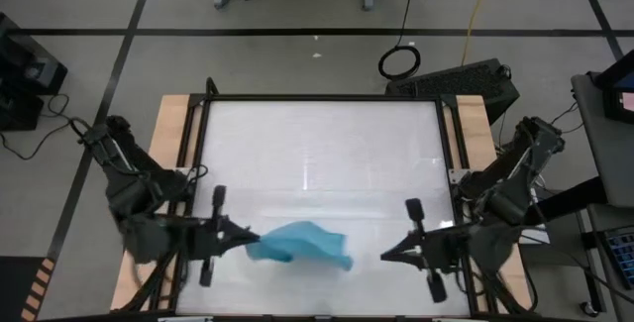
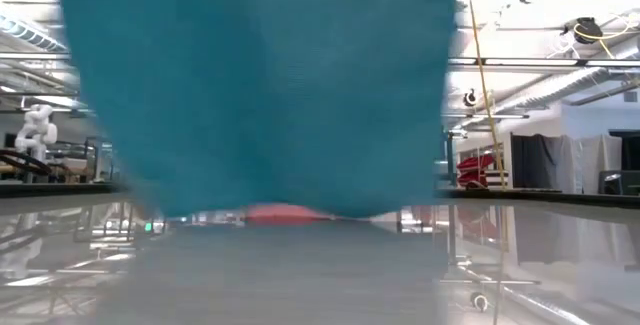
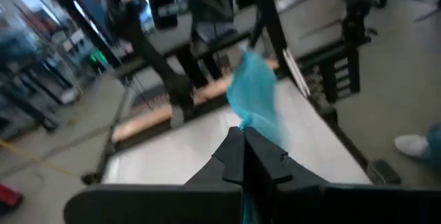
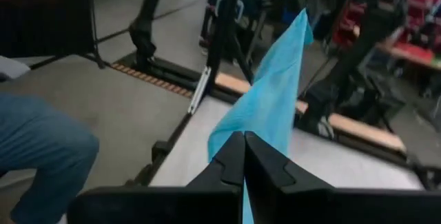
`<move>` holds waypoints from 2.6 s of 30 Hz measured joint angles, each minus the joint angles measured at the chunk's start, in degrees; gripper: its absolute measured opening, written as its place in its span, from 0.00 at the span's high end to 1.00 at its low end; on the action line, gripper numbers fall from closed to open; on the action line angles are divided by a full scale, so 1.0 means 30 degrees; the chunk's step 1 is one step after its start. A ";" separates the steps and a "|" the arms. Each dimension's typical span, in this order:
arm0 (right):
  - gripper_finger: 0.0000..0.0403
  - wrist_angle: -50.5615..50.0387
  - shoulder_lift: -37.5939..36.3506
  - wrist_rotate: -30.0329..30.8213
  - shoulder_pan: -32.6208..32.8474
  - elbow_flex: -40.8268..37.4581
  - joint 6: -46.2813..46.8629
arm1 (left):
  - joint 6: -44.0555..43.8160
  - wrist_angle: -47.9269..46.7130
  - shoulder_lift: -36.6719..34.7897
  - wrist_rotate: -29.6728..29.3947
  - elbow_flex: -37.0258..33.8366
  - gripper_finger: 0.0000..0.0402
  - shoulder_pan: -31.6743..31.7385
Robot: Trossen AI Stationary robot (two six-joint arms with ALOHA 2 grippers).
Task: Roll towel
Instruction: Roll the blue microfiber towel
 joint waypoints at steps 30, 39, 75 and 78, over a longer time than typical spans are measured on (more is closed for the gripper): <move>0.48 0.2003 0.8529 0.3488 -0.4297 0.0007 0.4656 | 0.0412 0.0487 0.1574 0.2336 0.0028 1.00 0.3066; 0.53 0.5676 0.8890 -0.0894 -0.5892 0.0015 0.2511 | 0.0230 0.0277 0.1820 0.4108 0.0028 1.00 0.3059; 0.87 1.1172 1.2578 -0.8461 -0.6687 0.0015 0.1003 | 0.0223 -0.2570 0.2106 0.1364 0.0021 1.00 0.3328; 0.85 1.1707 1.3063 -0.8428 -0.6833 0.0010 0.1154 | 0.0215 -0.2492 0.2106 0.1357 0.0021 1.00 0.3328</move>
